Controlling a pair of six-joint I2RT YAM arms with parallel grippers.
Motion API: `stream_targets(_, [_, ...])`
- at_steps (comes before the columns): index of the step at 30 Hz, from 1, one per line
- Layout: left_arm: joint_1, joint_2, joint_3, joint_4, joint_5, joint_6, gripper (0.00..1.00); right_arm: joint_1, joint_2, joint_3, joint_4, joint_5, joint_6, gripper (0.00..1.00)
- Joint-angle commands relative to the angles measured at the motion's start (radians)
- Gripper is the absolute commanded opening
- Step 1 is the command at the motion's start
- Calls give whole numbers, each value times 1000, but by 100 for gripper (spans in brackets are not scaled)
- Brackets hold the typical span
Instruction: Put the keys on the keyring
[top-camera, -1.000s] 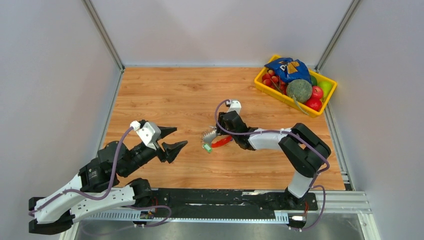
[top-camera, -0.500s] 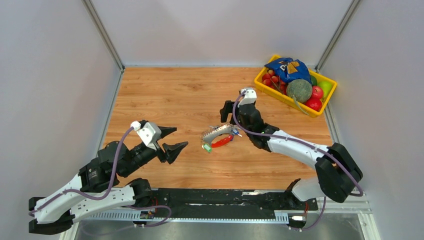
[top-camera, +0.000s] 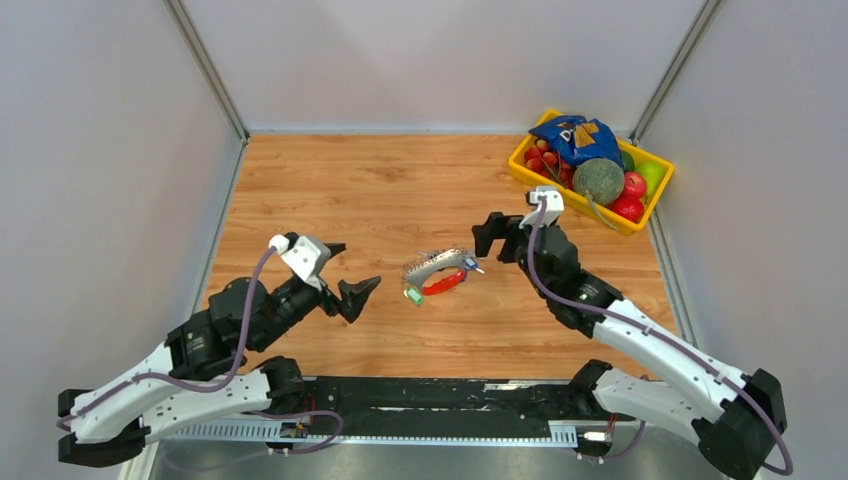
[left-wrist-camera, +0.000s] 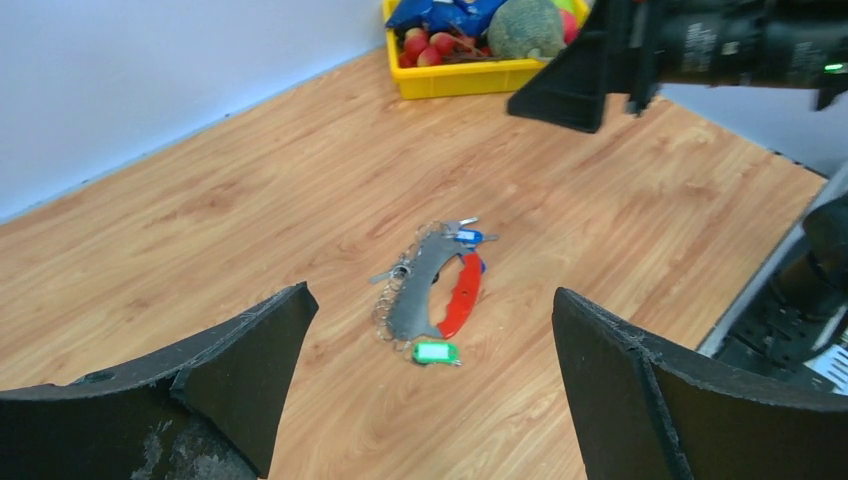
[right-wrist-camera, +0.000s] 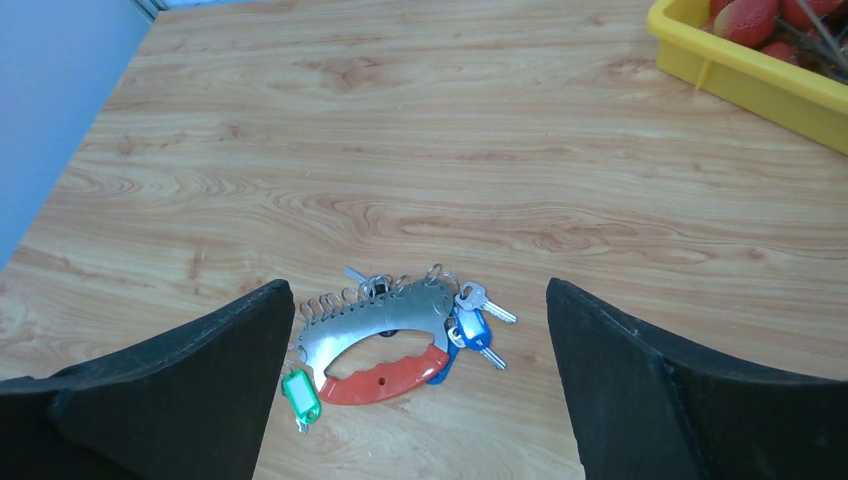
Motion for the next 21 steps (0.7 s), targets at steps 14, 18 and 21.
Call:
stream_targets(14, [-4, 274, 43, 122, -296, -102, 100, 1, -125, 53, -297, 111, 68, 100])
stream_targets(18, [-4, 292, 36, 165, -318, -123, 100, 1, -123, 71, -310, 136, 78, 100])
stream_targets(21, [-3, 289, 26, 202, -317, -104, 100, 1, -127, 78, -310, 154, 90, 100])
